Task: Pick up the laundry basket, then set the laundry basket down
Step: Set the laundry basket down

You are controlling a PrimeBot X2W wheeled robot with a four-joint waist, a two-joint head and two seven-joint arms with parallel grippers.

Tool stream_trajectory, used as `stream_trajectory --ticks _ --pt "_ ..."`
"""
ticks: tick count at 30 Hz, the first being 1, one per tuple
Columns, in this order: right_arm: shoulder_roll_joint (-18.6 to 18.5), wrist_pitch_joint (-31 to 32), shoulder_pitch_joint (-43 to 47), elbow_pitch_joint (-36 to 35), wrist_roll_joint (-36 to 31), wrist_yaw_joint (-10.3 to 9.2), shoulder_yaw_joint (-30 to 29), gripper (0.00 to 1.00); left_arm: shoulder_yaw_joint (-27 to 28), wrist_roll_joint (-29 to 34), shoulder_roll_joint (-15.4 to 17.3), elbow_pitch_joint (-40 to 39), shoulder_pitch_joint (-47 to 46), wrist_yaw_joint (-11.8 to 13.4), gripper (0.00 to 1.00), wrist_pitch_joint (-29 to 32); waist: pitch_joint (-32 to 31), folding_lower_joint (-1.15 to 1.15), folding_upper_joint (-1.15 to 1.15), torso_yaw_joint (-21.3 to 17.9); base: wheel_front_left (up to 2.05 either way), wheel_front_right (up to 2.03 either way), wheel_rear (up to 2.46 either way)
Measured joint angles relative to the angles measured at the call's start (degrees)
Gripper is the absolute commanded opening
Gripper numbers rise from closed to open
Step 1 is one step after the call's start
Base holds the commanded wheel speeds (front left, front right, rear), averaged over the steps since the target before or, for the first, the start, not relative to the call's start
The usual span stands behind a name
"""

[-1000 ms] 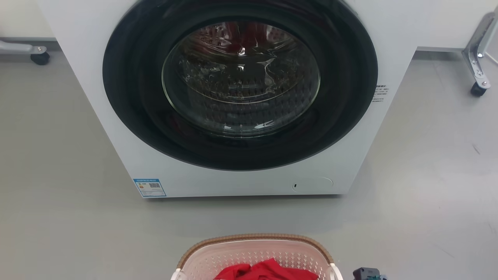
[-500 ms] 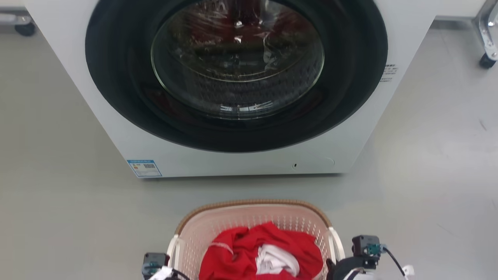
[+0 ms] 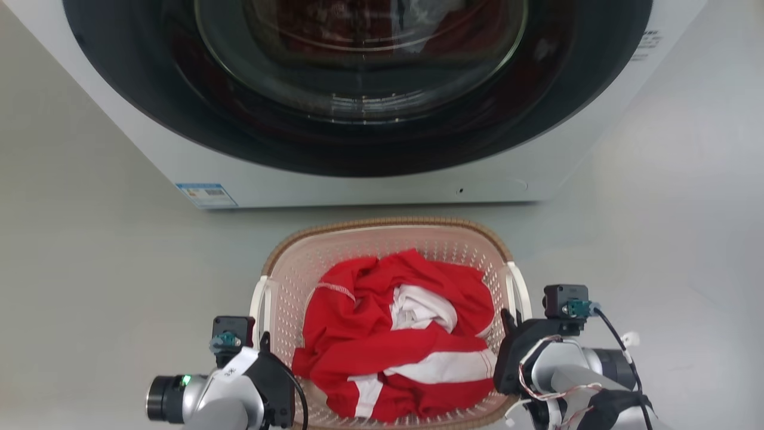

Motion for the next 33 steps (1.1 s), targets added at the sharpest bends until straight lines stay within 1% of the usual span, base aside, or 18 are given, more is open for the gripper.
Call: stream_trajectory --ticks 4,7,26,33 --pt "0.0 -0.56 -1.81 0.36 -0.27 0.01 -0.13 0.0 0.25 0.05 0.0 -0.04 -1.62 0.08 0.0 -0.59 2.51 0.0 0.0 0.2 0.0 0.0 0.0" --pt "-0.01 -1.0 -3.48 0.75 -0.75 0.01 -0.24 0.0 0.34 0.08 -0.01 -0.21 -3.22 0.47 0.0 -0.93 5.02 0.0 0.0 0.43 0.0 0.0 0.0" --pt "-0.44 -3.01 -16.08 4.03 -3.34 0.1 -1.38 0.0 0.77 0.66 0.16 -2.15 -14.35 1.07 0.0 -2.8 21.29 0.0 0.01 1.97 0.0 0.0 0.0" --pt "-0.44 -3.52 -17.25 4.94 -3.8 0.25 -1.54 0.0 0.71 0.67 0.09 -2.37 -15.86 1.07 0.0 -3.04 26.02 0.0 0.0 2.35 0.0 0.0 0.0"
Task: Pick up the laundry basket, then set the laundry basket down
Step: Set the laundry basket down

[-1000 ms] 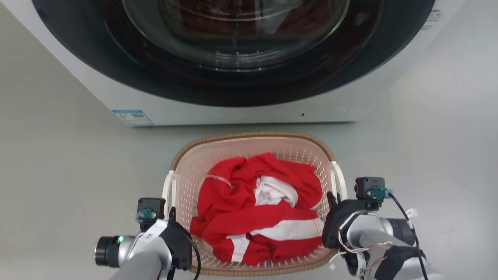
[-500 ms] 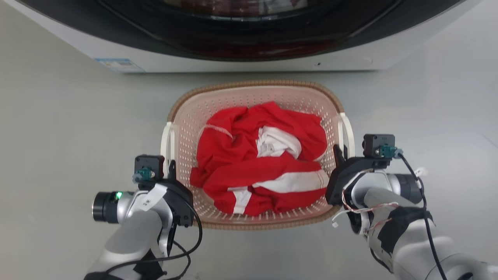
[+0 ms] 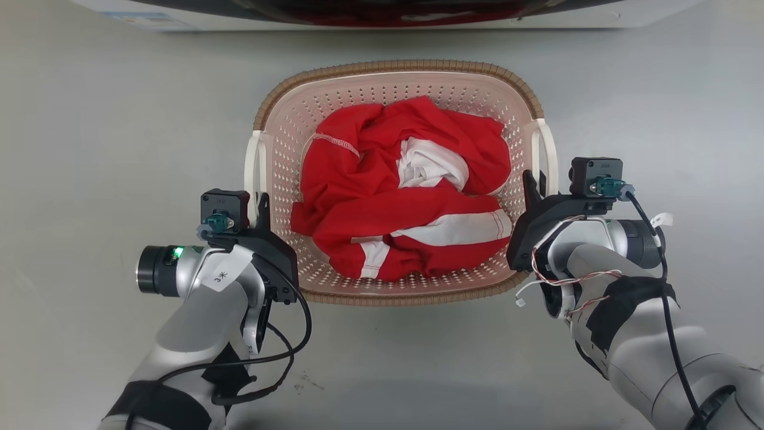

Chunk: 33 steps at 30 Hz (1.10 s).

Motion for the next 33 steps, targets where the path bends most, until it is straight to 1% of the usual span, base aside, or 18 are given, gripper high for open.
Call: stream_trajectory --ticks 6,20,21,23,24,25,26,27,30,33 --pt "0.0 -0.46 -1.15 0.36 -0.41 0.0 -0.29 0.0 0.03 0.09 -0.02 -0.02 -1.64 0.19 0.0 -0.51 2.1 0.0 0.0 0.26 0.0 0.0 0.0" --pt "-0.03 -1.45 -4.42 0.93 -1.47 0.01 -0.83 0.0 0.52 0.76 -0.02 0.22 -4.81 0.49 0.0 -1.49 4.82 -0.01 -0.02 0.46 0.0 0.0 0.0" --pt "-0.04 -1.46 -4.58 0.96 -1.58 0.01 -0.88 0.04 0.54 0.76 -0.02 0.22 -4.85 0.49 0.0 -1.51 4.92 -0.01 -0.02 0.49 0.0 0.0 0.0" --pt "-0.04 -1.43 -4.69 0.99 -1.87 0.01 -0.9 0.28 0.59 0.77 -0.03 0.24 -5.04 0.51 0.0 -1.52 5.09 -0.01 -0.02 0.56 0.0 0.0 0.0" --pt "0.03 -1.43 -4.68 0.99 -2.04 0.01 -0.88 0.49 0.63 0.77 -0.03 0.27 -5.16 0.51 0.17 -1.69 5.15 -0.01 -0.01 0.59 0.0 0.0 0.0" --pt "0.1 -1.43 -4.67 0.99 -2.08 0.01 -0.87 1.0 0.65 0.83 -0.04 0.35 -5.26 0.51 0.4 -1.69 5.18 -0.01 -0.01 0.62 0.0 0.0 0.0" --pt "0.18 -1.42 -4.67 0.98 -2.09 0.03 -0.86 1.0 0.63 1.03 -0.18 0.47 -5.28 0.47 0.73 -1.67 5.19 -0.01 -0.01 0.64 0.0 0.0 0.0" --pt "0.4 -1.42 -4.64 0.98 -2.14 0.1 -0.85 1.0 0.62 1.1 -0.55 0.58 -5.27 0.44 1.0 -1.67 5.14 -0.01 -0.01 0.67 0.0 0.0 0.0" --pt "0.71 -1.42 -4.49 1.07 -2.53 0.1 -0.9 1.0 0.8 1.19 -1.7 0.85 -5.28 0.43 1.0 -1.67 4.67 -0.01 -0.01 0.75 0.0 0.0 0.0" --pt "0.87 -1.42 -4.49 1.33 -2.99 0.36 -0.99 1.0 1.31 1.26 -1.53 1.19 -5.33 0.43 1.0 -1.67 4.05 -0.01 -0.02 0.81 0.0 0.0 0.0"
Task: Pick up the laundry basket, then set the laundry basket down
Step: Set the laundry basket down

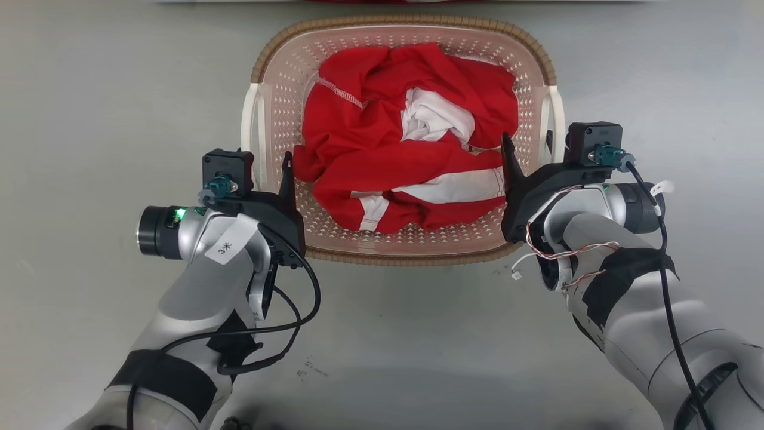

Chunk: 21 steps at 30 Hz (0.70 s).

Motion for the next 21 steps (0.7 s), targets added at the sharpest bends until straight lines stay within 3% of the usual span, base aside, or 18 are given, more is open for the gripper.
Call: stream_trajectory --ticks 21 --pt "0.32 0.0 2.81 1.94 -0.86 0.22 -2.67 1.0 2.02 0.69 0.36 0.94 3.36 0.0 1.0 0.0 -9.01 0.0 0.0 -0.92 0.0 0.0 0.0"
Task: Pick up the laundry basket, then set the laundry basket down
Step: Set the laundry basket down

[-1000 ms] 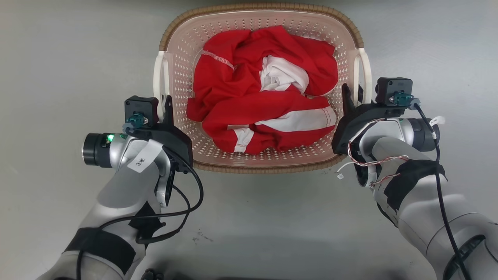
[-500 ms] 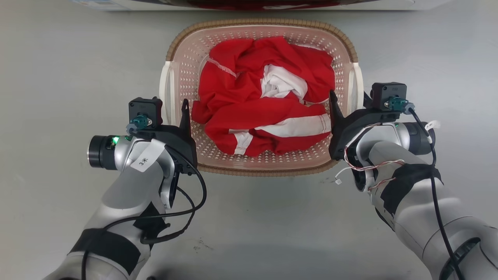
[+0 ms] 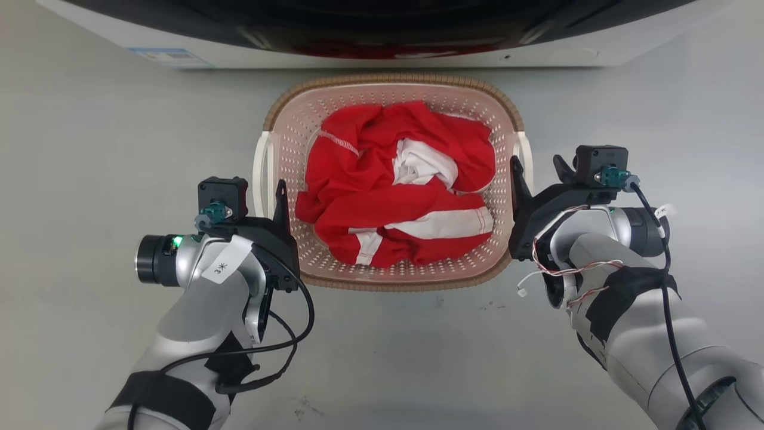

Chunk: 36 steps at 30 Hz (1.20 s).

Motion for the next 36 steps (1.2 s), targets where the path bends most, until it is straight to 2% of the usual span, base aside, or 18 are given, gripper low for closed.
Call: stream_trajectory --ticks 17,27,36 --pt "0.11 0.0 4.72 -1.98 -0.41 1.83 -4.64 1.0 1.43 2.16 1.99 -2.66 7.24 -0.43 1.0 0.0 -12.12 -0.01 0.0 -0.87 0.0 0.0 0.0" --pt "-0.19 0.0 10.61 -5.73 -2.72 2.46 -8.05 1.0 3.8 3.11 3.66 -8.64 13.37 -0.52 1.0 0.0 -20.48 -0.01 0.0 -1.5 0.0 0.0 0.0" --pt "-0.7 0.0 19.09 -11.11 -4.55 2.36 -12.96 1.0 6.98 5.73 5.58 -16.4 23.87 -0.43 1.0 0.0 -28.19 -0.01 0.0 -2.05 0.0 0.0 0.0"
